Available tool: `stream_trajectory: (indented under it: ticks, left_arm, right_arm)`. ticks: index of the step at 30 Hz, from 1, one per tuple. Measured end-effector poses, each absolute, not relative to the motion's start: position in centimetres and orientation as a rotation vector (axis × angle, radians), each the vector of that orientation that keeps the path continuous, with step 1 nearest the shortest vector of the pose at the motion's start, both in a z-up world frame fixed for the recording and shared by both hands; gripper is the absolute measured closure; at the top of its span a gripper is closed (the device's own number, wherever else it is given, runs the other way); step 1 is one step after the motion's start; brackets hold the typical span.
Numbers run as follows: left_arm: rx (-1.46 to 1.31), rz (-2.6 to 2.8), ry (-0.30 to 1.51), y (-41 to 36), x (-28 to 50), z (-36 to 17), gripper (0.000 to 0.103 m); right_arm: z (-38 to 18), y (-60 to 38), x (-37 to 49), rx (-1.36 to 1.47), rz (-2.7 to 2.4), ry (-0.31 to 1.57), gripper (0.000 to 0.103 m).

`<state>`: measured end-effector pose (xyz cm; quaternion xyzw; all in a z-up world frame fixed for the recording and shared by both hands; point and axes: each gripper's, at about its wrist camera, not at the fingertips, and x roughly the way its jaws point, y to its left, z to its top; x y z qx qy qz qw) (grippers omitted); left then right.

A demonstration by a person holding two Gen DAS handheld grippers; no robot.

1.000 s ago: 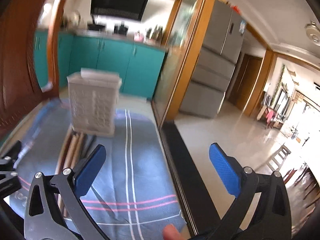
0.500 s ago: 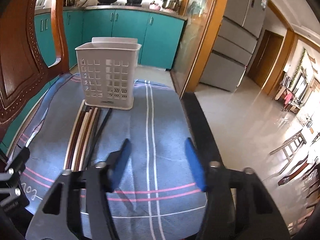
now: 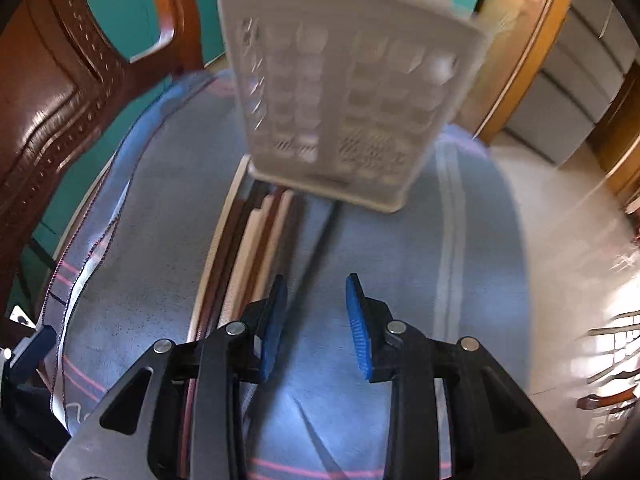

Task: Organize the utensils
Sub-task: 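Lower both tools toward the row of chopsticks beside the white holder, then grasp a black chopstick with the right tool while the left tool grasps a light wooden chopstick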

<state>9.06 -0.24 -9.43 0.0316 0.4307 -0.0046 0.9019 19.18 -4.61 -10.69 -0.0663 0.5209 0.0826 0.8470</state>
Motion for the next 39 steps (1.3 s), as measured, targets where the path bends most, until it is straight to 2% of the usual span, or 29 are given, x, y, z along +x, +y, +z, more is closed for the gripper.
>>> stream_trajectory:
  ticks: [5,6,7,10,16,21,23,28,33,34,35,36,39]
  left_arm:
    - [0.092,0.0,0.936,-0.5,10.1,-11.1,0.037]
    - [0.092,0.002,0.946,-0.5,10.4,-11.4,0.037]
    - [0.09,0.004,0.951,-0.6,10.5,-11.5,0.037]
    - [0.07,0.008,0.953,-0.3,10.8,-11.3,0.037]
    - [0.016,-0.032,0.977,1.0,12.7,-9.5,0.037]
    - [0.109,-0.138,1.077,-0.4,18.0,-8.7,0.038]
    - [0.127,-0.127,1.075,-0.5,20.2,-8.7,0.038]
    - [-0.026,-0.178,1.101,0.4,23.0,-9.8,0.039]
    - [0.017,-0.173,1.141,-1.4,24.8,-11.6,0.039]
    - [0.016,-0.176,1.13,-1.6,24.9,-11.6,0.04]
    - [0.021,-0.181,1.131,-1.8,24.9,-11.7,0.047]
    - [0.011,-0.199,1.131,-1.9,24.9,-11.6,0.058]
    - [-0.04,-0.228,1.133,-1.6,24.2,-11.6,0.069]
  right_arm:
    - [-12.2,-4.7,19.5,-0.122,0.221,1.122,0.072]
    - [-12.2,-4.8,19.5,-0.116,0.234,1.119,0.078]
    - [-12.1,-5.0,19.4,-0.114,0.24,1.12,0.089]
    - [-11.5,-6.7,19.2,-0.078,0.245,1.135,0.096]
    - [-9.0,-11.0,19.5,0.049,0.24,1.11,0.097]
    - [-8.9,-12.1,19.6,0.072,0.266,1.134,0.097]
    - [-9.1,-12.4,19.8,0.087,0.272,1.153,0.097]
    - [-9.4,-14.3,18.9,0.099,0.317,1.201,0.097]
    - [-10.2,-15.4,18.3,0.108,0.29,1.202,0.097]
    - [-10.5,-15.6,18.6,0.115,0.283,1.205,0.096]
    - [-10.7,-16.2,18.8,0.133,0.282,1.208,0.096]
    - [-10.9,-16.4,19.0,0.145,0.285,1.211,0.096]
    - [-11.3,-15.8,19.5,0.166,0.289,1.203,0.095]
